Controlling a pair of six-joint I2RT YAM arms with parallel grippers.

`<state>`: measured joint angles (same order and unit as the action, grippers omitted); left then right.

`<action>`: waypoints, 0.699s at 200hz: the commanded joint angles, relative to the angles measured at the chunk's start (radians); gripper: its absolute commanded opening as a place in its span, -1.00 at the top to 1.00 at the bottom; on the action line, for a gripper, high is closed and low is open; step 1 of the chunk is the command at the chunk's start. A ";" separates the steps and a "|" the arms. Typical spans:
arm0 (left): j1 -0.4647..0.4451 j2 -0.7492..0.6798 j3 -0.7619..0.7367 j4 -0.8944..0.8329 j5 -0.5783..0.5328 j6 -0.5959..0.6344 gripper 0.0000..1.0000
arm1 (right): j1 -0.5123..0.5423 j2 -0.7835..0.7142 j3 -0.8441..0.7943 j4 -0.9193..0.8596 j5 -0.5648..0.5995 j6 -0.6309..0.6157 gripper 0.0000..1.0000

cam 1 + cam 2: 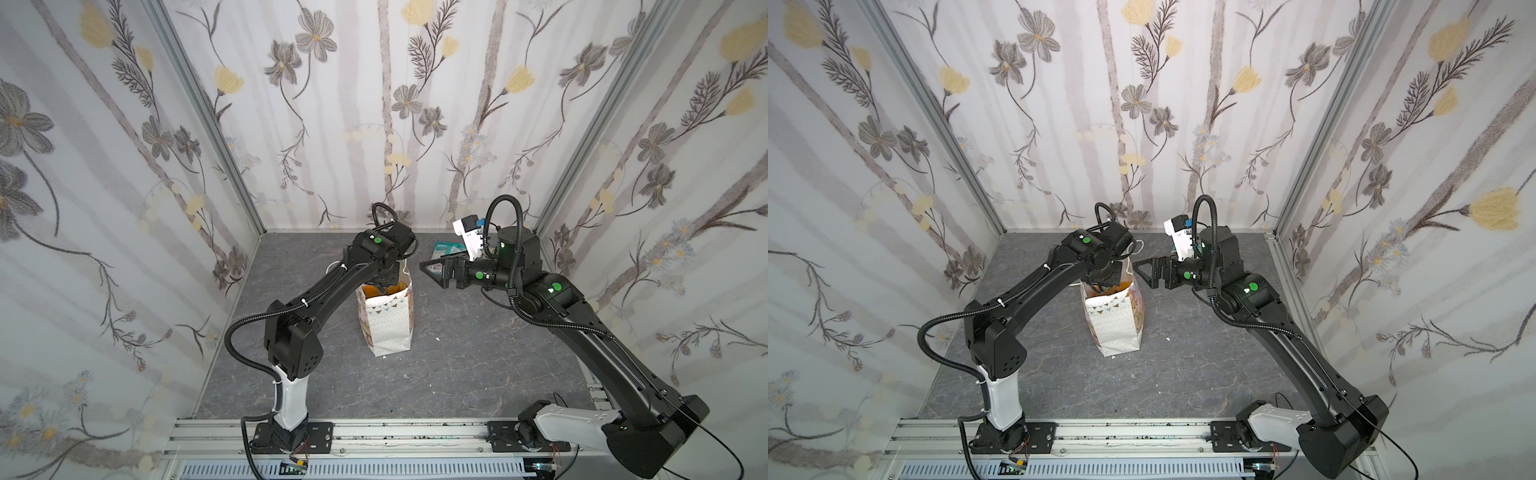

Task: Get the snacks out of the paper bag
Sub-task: 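Lift the cracker pack out of the bag toward the right gripper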

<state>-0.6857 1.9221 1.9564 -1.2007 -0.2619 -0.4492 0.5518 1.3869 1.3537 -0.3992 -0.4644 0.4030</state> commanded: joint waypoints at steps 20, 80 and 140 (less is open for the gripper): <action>0.002 -0.013 0.037 -0.004 -0.029 -0.002 1.00 | 0.002 -0.013 -0.007 0.017 0.009 -0.002 -0.99; 0.003 -0.021 0.091 -0.021 -0.047 0.003 1.00 | 0.002 -0.023 -0.013 0.019 0.014 -0.003 -0.99; 0.003 -0.031 0.170 -0.053 -0.064 0.017 1.00 | 0.002 -0.022 -0.013 0.022 0.013 -0.002 -0.99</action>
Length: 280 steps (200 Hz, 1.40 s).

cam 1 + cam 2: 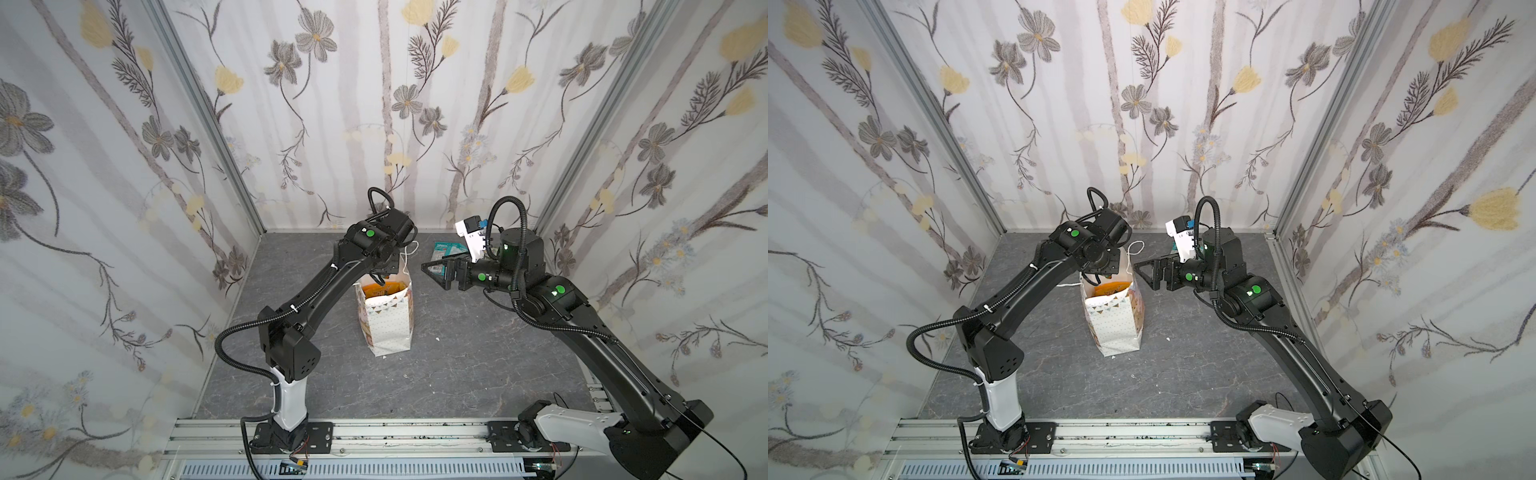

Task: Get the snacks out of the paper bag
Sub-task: 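Lift the cracker pack out of the bag toward the right gripper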

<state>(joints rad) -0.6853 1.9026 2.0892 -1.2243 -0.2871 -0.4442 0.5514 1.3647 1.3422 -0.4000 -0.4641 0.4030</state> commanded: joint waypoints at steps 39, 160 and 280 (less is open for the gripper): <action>0.003 -0.024 0.117 -0.048 -0.041 0.026 1.00 | -0.001 -0.012 -0.010 0.047 0.063 0.011 -0.99; 0.004 -0.403 -0.235 0.583 0.525 0.091 1.00 | -0.108 -0.059 -0.135 0.414 -0.088 0.282 -0.99; 0.045 -0.372 -0.334 1.014 0.897 -0.297 1.00 | -0.099 0.046 -0.204 1.061 -0.240 0.756 -0.81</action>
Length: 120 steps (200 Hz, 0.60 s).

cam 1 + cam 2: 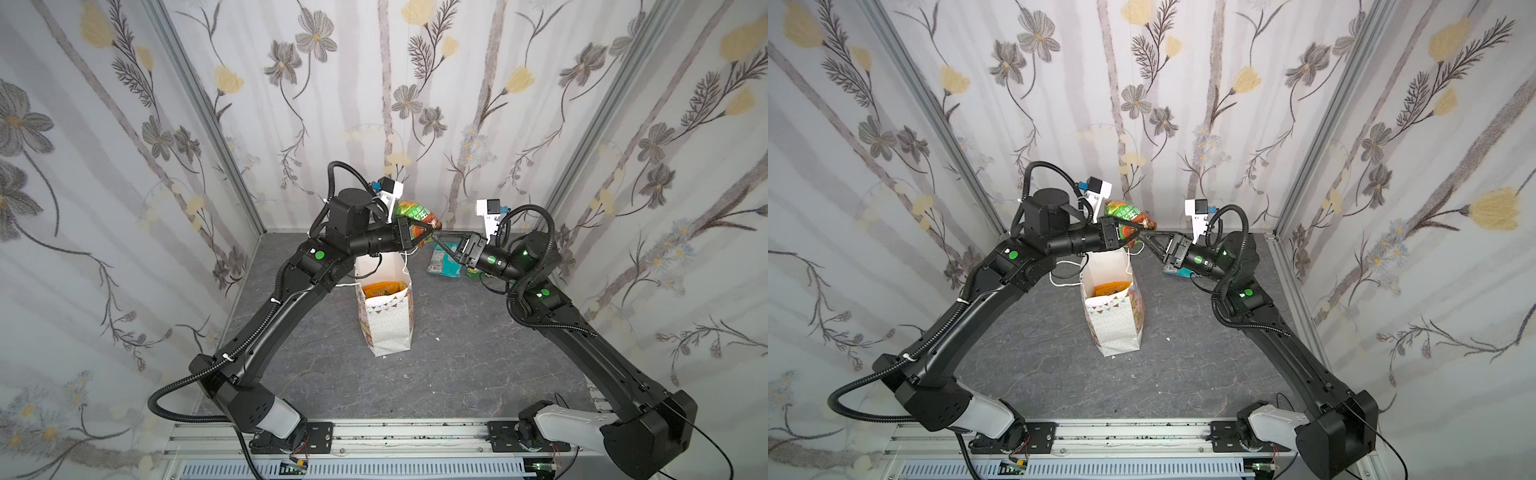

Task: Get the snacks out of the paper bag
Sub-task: 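Lift the cracker pack out of the bag toward the right gripper, then grasp the cracker pack with the right gripper while the left gripper holds it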

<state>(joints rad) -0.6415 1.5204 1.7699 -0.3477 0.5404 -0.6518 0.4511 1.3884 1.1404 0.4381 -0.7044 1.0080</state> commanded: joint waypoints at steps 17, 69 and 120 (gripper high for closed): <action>0.002 0.018 -0.017 0.151 0.083 -0.103 1.00 | 0.000 0.026 -0.001 0.274 0.030 0.179 -0.72; 0.002 0.027 -0.036 0.180 0.107 -0.127 1.00 | 0.001 0.051 0.028 0.356 0.051 0.240 -0.16; 0.002 0.025 -0.044 0.198 0.119 -0.138 1.00 | 0.001 0.090 0.028 0.450 0.045 0.324 0.39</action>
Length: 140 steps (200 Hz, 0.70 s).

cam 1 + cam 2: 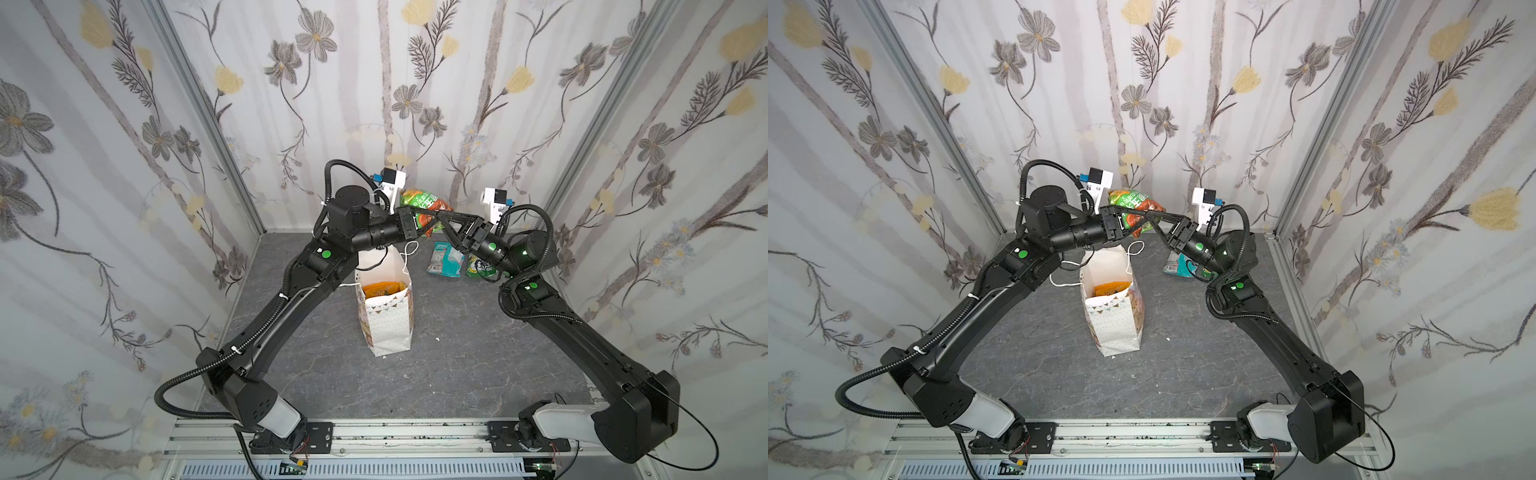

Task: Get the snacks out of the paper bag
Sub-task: 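Grasp the cracker pack with the right gripper while the left gripper holds it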

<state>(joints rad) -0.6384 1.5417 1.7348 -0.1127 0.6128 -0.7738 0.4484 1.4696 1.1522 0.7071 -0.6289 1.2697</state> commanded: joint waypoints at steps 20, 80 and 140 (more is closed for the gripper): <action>-0.002 0.002 -0.013 -0.039 0.048 -0.016 0.98 | 0.003 0.019 0.017 0.211 -0.025 0.086 0.60; -0.002 -0.019 -0.014 -0.080 0.026 0.028 0.54 | -0.010 0.025 0.017 0.228 -0.017 0.109 0.93; 0.000 -0.041 -0.007 -0.177 -0.016 0.125 -0.27 | -0.029 0.011 0.009 0.230 -0.008 0.123 0.95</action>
<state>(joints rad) -0.6392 1.5082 1.7275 -0.1722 0.5758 -0.7143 0.4248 1.4868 1.1538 0.8490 -0.7040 1.3640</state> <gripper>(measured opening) 0.571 0.090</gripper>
